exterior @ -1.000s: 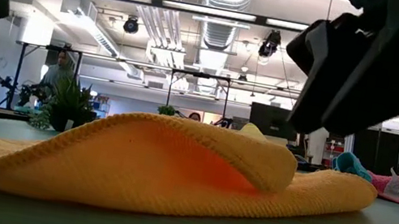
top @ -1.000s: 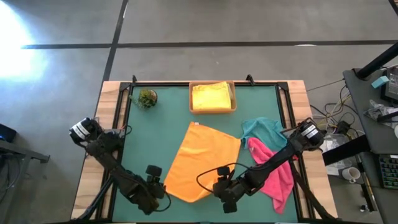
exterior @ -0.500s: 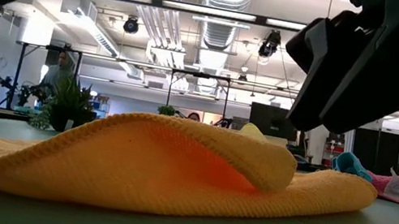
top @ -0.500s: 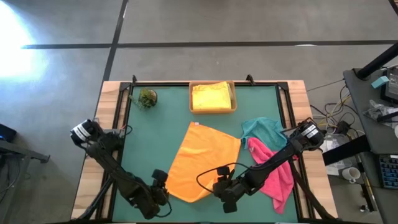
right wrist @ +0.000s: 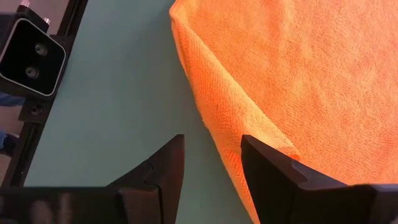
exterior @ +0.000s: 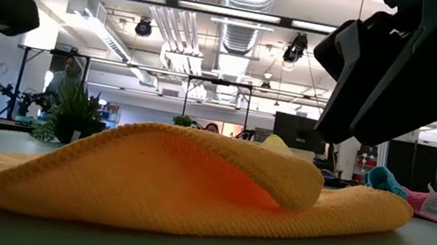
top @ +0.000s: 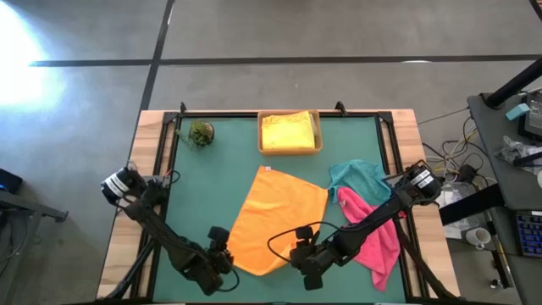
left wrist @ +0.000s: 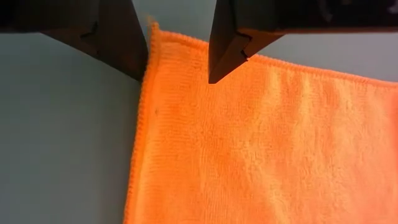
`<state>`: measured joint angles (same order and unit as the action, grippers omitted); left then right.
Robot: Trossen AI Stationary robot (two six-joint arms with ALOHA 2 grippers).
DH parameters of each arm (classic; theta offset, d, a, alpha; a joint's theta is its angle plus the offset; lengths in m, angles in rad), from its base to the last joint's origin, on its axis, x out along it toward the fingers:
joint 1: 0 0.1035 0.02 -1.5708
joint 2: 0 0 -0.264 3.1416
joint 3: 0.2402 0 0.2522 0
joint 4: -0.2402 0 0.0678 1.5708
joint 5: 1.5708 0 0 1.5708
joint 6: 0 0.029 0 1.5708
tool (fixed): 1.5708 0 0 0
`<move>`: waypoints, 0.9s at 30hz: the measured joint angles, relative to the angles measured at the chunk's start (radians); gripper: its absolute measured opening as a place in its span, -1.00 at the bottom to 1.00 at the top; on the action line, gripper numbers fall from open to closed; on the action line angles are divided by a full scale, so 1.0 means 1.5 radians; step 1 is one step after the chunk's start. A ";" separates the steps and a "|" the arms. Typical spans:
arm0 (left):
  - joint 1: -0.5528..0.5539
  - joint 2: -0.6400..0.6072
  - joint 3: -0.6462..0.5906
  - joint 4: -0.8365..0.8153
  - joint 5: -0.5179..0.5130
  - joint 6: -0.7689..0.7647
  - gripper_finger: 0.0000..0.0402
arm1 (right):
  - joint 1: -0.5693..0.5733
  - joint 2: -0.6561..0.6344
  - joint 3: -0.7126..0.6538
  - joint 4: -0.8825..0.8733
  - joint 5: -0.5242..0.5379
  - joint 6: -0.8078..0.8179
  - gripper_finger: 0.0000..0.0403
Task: Fold microfiber towels
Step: Fold the orange towel
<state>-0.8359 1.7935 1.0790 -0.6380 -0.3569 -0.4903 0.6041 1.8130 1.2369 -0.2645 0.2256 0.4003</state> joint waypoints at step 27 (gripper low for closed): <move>0.021 0.004 0.015 0.001 0.012 -0.090 -1.00 | -0.023 0.032 0.011 0.012 -0.008 -0.139 -0.26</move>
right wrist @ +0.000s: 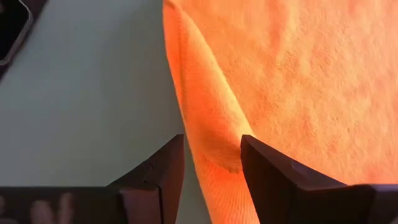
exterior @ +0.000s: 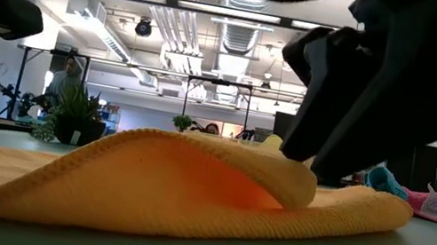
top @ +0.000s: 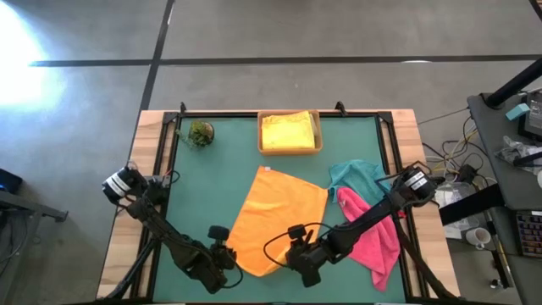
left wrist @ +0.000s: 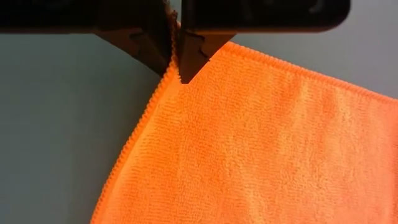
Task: Fold microfiber towels
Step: Fold the orange towel
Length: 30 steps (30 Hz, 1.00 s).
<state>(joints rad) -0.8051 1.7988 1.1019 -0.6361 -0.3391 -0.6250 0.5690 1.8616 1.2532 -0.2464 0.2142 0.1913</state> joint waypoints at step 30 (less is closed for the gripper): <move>0.018 0.000 0.004 0.000 0.010 0.002 -1.00 | -0.024 0.052 0.024 -0.002 0.026 -0.020 -0.41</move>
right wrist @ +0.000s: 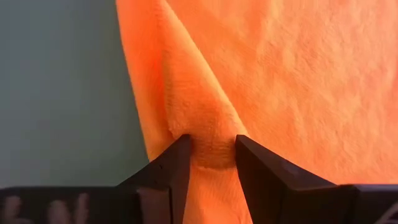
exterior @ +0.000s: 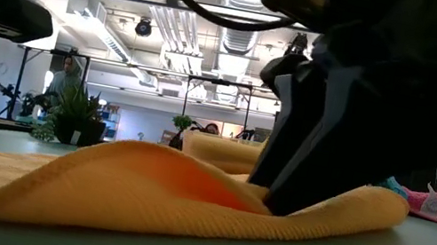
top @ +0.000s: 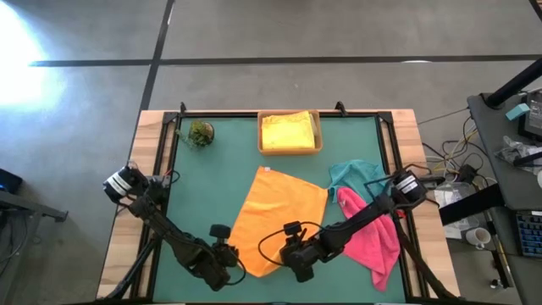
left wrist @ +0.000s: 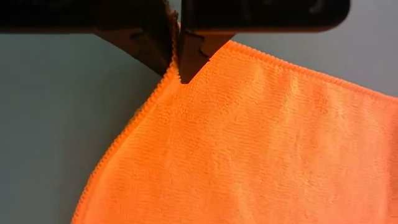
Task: Fold microfiber towels
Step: Fold the orange towel
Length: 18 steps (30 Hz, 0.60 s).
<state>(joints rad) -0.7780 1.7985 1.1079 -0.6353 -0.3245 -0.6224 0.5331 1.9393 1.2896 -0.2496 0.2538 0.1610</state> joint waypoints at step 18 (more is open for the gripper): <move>0.004 -0.001 0.003 -0.011 0.000 0.001 -1.00 | -0.006 0.008 0.064 -0.133 -0.009 0.072 -0.95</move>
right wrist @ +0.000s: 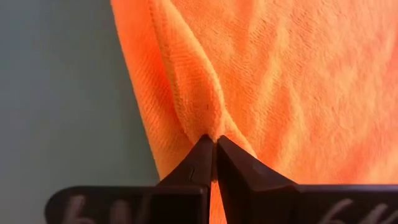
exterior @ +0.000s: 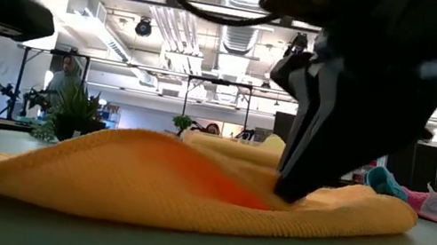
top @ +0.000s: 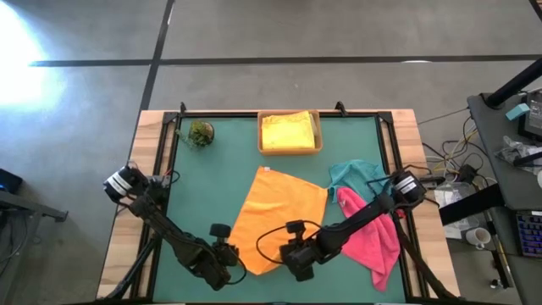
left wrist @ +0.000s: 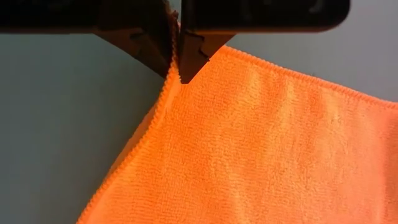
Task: Fold microfiber towels
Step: Fold the orange towel
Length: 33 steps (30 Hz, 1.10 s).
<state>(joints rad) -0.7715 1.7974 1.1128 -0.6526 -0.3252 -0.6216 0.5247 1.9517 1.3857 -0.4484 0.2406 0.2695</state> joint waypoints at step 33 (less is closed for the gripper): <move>0.289 -0.097 0.130 -0.200 -0.051 0.160 -1.00 | 0.108 -0.133 0.001 -0.380 0.194 0.921 -0.96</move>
<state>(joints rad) -0.3384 1.6520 1.3083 -0.9525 -0.4023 -0.3823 0.6871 1.7523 1.3865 -1.0187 0.5309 1.6509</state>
